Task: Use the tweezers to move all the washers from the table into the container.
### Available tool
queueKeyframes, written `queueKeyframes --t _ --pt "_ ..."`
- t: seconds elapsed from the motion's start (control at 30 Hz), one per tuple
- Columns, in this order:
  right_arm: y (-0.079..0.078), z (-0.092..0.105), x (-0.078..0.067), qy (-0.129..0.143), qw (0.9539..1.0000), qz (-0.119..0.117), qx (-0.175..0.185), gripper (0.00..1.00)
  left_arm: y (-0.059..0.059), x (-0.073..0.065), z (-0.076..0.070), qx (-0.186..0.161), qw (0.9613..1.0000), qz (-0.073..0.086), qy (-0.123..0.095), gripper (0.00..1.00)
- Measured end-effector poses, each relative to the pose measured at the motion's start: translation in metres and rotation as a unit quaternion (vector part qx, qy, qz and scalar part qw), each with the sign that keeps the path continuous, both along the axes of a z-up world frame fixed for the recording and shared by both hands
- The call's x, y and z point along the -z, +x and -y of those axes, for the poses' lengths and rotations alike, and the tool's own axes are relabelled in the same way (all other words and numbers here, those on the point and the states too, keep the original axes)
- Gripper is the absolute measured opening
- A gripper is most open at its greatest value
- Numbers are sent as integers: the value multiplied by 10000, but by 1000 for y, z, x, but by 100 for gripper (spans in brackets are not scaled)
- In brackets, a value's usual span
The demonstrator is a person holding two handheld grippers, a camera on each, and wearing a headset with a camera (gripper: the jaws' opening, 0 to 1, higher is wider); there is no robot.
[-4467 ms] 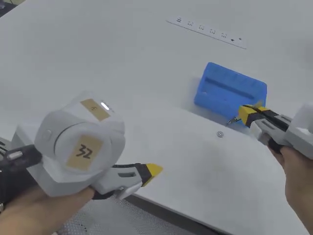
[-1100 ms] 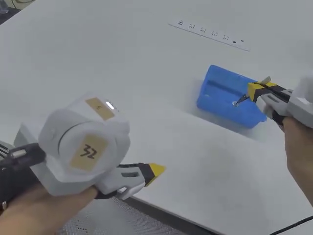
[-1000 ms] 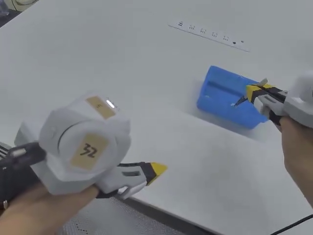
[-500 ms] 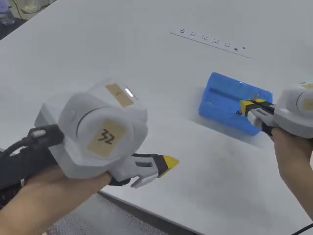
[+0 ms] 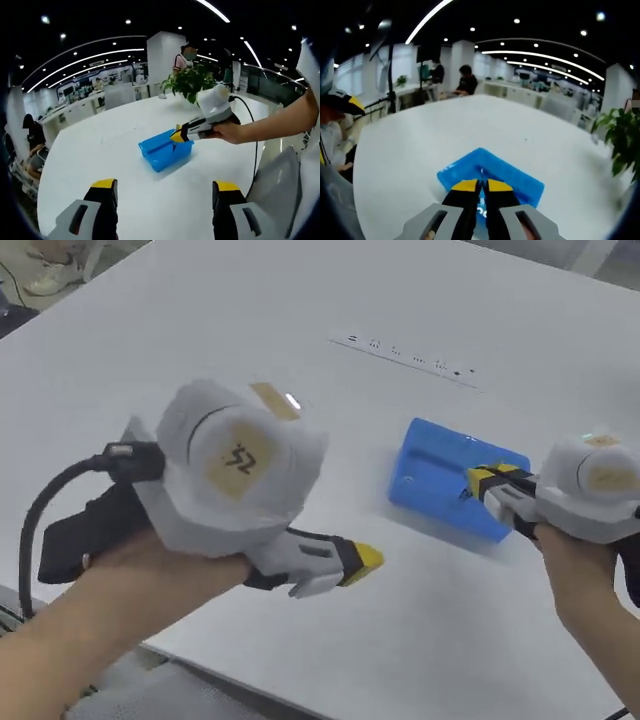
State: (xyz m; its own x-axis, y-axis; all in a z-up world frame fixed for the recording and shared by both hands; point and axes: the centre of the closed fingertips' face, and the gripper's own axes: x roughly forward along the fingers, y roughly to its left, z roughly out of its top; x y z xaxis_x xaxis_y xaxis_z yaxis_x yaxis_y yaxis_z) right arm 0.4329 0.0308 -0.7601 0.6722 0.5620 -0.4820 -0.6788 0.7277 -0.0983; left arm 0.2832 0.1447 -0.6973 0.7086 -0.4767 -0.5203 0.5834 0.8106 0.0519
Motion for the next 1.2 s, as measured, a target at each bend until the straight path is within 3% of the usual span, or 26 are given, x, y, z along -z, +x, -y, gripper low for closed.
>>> queueKeyframes --t 0.13,0.23,0.3,0.33,0.4,0.43,0.53,0.63,0.7,0.8,0.87,0.93,1.03,1.13,1.2 --pt "-9 -9 -32 216 9991 275 -249 1 14 -23 12 468 9985 242 -144 68" --pt "-29 -19 -53 355 9973 339 -549 1 23 -34 20 820 9959 373 -76 57" --pt "-42 -25 -61 335 9957 375 -784 1 27 -40 31 1104 9930 400 -164 49" --pt "-48 -27 -63 309 9949 351 -893 1 27 -42 41 1327 9899 351 -358 48" --pt "-61 -31 -66 279 9934 317 -1071 1 26 -43 48 1489 9875 239 -454 46" --pt "-66 -32 -66 244 9926 326 -1141 1 26 -46 54 1665 9844 346 -455 42" --pt "-85 -34 -63 -9 9883 290 -1495 1 24 -43 65 1978 9788 311 -431 33" --pt "-99 -31 -54 -327 9831 219 -1790 1 26 -37 72 2294 9725 341 -193 29" --pt "-107 -27 -43 -532 9788 60 -1977 1 26 -34 74 2323 9720 361 -43 29" --pt "-118 -20 -32 -865 9718 -52 -2192 1 21 -33 77 2375 9708 311 -144 29" --pt "-127 -12 -21 -1124 9644 -230 -2383 1 18 -29 77 2398 9704 279 -87 31" --pt "-140 -3 -6 -1456 9525 -466 -2633 1 15 -22 74 2441 9693 264 139 33" --pt "-150 9 15 -2004 9338 -596 -2902 1 11 -14 70 2408 9701 212 226 37" --pt "-156 15 36 -2404 9168 -826 -3080 1 7 -7 66 2280 9736 72 120 47" --pt "-158 14 46 -2706 9022 -802 -3261 1 5 -4 64 2123 9772 2 29 54"
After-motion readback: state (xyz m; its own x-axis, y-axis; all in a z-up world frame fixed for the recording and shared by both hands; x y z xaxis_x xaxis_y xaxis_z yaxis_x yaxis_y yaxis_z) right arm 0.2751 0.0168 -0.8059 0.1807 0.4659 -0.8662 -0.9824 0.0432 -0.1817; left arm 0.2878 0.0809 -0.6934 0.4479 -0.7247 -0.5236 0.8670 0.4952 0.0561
